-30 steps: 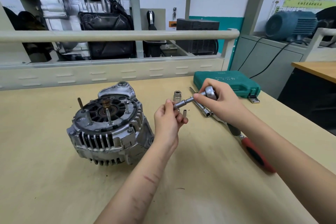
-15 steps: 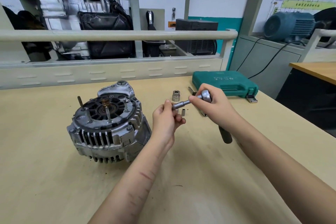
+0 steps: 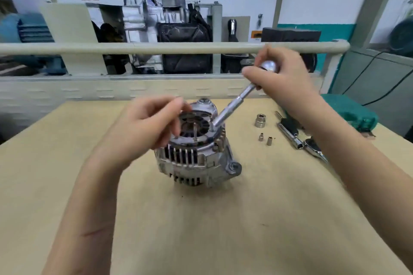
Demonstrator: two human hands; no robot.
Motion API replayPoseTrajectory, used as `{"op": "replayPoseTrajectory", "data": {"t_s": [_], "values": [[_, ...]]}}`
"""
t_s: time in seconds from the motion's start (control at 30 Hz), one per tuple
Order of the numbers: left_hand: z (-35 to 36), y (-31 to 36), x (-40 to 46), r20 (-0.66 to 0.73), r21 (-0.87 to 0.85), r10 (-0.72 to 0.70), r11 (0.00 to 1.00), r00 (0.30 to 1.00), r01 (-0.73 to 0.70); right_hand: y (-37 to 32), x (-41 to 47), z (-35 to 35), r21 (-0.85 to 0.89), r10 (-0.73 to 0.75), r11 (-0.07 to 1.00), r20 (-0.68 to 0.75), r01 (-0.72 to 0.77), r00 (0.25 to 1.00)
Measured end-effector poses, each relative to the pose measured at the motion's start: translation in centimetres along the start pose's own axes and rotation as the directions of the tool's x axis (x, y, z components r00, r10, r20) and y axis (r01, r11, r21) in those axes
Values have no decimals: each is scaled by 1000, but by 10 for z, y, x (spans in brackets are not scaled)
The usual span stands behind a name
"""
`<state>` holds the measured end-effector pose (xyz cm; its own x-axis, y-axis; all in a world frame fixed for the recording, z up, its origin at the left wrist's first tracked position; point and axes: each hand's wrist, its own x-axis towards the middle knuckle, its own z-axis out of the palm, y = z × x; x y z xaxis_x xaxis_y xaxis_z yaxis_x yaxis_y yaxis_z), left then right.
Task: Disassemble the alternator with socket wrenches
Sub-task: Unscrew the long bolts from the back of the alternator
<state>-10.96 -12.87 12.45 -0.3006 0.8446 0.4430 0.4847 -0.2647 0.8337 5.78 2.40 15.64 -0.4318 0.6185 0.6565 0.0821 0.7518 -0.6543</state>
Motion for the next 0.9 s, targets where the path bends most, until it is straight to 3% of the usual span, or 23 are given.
{"op": "replayPoseTrajectory", "data": {"t_s": [0.07,0.13,0.3,0.47,0.67,0.9], "values": [[-25,-21,1,-268,-55,-89,995,959,77,-19,5,27,-73,-148,986,49,151,988],[-36,-44,0,-359,-47,-187,982,914,182,-32,10,53,-136,-244,956,127,261,961],[-29,-84,-16,-195,-18,-291,956,937,293,-43,16,98,-293,-267,882,335,369,904],[-20,-103,-28,48,-46,-364,929,930,366,-41,15,115,-370,-268,833,379,411,886],[-8,-108,-21,149,-59,-293,951,945,304,-43,20,118,-417,-289,781,417,464,862],[0,-117,-12,179,-145,-212,960,961,239,-42,26,116,-349,-265,837,415,422,870]]}}
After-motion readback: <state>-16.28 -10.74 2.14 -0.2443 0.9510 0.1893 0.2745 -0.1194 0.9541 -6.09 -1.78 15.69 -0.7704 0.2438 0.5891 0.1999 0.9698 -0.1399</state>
